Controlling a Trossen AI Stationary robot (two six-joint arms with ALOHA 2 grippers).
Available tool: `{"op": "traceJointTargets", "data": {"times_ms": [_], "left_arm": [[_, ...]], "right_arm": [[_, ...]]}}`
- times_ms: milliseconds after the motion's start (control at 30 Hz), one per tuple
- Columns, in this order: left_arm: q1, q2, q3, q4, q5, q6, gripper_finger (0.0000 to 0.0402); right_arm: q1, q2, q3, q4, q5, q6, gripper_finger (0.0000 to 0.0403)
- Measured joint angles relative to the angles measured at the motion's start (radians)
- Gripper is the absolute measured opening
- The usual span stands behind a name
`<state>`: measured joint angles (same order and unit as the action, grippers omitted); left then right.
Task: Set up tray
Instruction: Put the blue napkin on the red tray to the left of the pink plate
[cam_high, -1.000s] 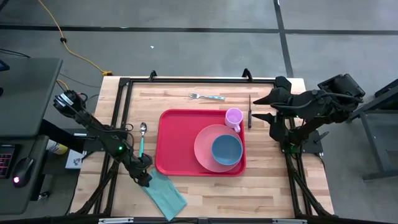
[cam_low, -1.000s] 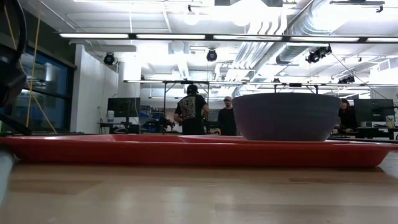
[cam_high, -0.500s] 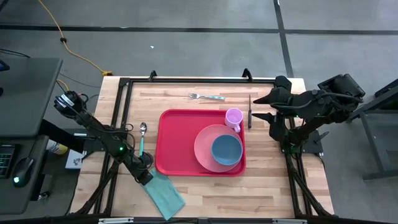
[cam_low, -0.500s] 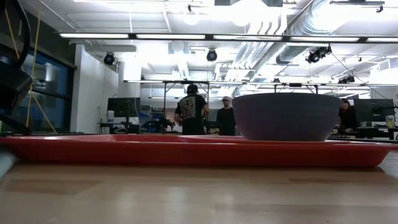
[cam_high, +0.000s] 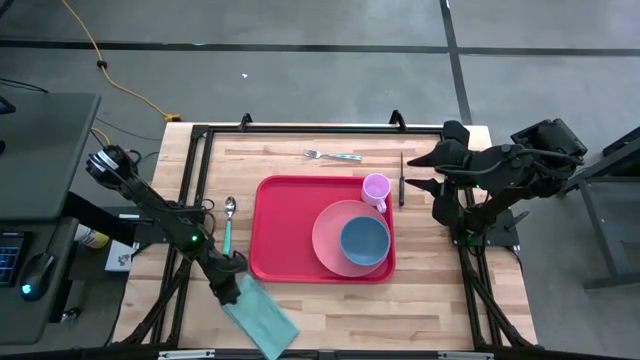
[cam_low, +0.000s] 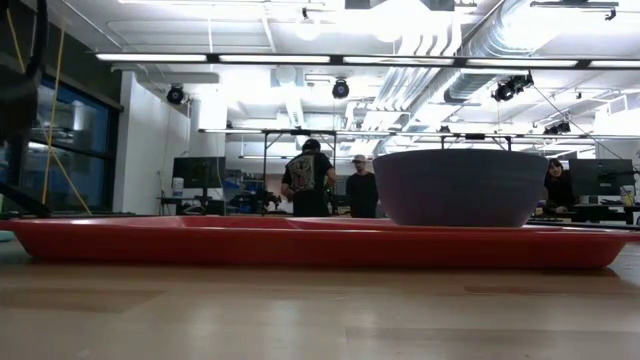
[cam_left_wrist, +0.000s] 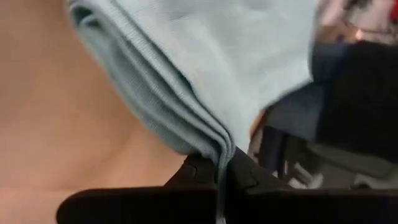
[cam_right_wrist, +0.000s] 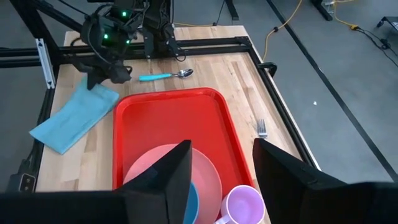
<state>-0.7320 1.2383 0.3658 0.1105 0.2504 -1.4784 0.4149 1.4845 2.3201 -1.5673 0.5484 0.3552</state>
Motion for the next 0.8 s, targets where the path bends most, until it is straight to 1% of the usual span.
{"op": "traceJointTargets", "data": {"times_ms": [67,167,267,300,400,467,567,700,767,800], "left_arm": [[-0.015,-0.013,0.017,-0.015,0.027,0.009,0.0027],[-0.048,-0.032,0.041,-0.094,0.066,-0.01,0.0027],[-0.084,-0.065,0.076,-0.164,0.07,-0.029,0.0027],[-0.094,-0.074,0.09,-0.189,0.057,-0.031,0.0027],[-0.102,-0.102,0.132,-0.278,-0.016,-0.026,0.0027],[-0.099,-0.114,0.171,-0.329,-0.062,0.01,0.0027],[-0.099,-0.128,0.23,-0.414,-0.165,0.06,0.0027],[-0.069,-0.131,0.288,-0.446,-0.337,0.128,0.0027],[-0.042,-0.131,0.316,-0.469,-0.391,0.187,0.0027],[-0.025,-0.131,0.33,-0.477,-0.397,0.216,0.0027]], "right_arm": [[0.0,0.0,0.0,0.0,-0.005,-0.004,0.0149],[0.0,0.0,0.0,0.0,-0.005,-0.005,0.0152],[0.0,0.0,0.0,0.0,-0.005,-0.005,0.0156],[0.0,0.0,0.0,0.0,-0.005,-0.005,0.0156],[0.0,0.0,0.0,-0.001,-0.005,-0.013,0.0154],[0.0,0.0,0.0,0.0,-0.005,-0.016,0.015],[0.0,0.0,0.0,0.0,-0.003,-0.019,0.0142],[0.0,0.0,0.0,0.0,-0.001,-0.02,0.0136],[0.0,0.0,0.0,-0.001,-0.001,-0.02,0.0134],[0.0,0.0,0.0,-0.003,-0.001,-0.02,0.0134]]}}
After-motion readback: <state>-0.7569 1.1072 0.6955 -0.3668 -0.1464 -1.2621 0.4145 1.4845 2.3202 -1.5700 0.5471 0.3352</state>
